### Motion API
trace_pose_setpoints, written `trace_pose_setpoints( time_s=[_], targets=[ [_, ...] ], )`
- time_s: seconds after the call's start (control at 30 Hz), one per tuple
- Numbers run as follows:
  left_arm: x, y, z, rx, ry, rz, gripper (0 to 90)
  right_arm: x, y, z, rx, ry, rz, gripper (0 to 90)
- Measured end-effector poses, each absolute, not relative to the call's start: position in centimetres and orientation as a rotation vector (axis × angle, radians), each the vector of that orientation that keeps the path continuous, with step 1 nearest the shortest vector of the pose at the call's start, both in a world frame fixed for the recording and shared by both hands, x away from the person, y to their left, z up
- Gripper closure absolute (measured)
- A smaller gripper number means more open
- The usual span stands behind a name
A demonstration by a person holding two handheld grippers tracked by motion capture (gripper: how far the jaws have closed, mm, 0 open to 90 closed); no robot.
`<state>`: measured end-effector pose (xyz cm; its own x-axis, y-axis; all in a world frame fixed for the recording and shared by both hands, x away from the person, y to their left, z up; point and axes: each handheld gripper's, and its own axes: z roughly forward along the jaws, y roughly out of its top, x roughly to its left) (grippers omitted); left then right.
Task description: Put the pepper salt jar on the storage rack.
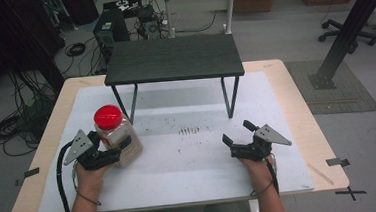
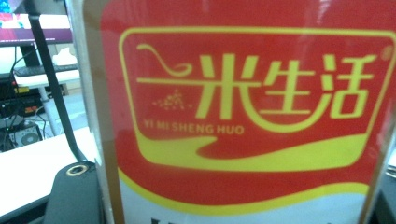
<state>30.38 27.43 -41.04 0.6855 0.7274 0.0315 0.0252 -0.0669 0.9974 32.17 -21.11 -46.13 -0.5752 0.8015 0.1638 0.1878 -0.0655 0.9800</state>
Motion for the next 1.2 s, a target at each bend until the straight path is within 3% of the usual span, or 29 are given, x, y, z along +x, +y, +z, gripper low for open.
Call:
trace_pose_setpoints(
  time_s=[1.2],
  targets=[
    [29.1, 23.8, -30.7, 1.538, 0.629, 0.564, 27.0, 32.1, -21.3, -46.1, 1.062, 1.721, 1.714, 0.0]
  ],
)
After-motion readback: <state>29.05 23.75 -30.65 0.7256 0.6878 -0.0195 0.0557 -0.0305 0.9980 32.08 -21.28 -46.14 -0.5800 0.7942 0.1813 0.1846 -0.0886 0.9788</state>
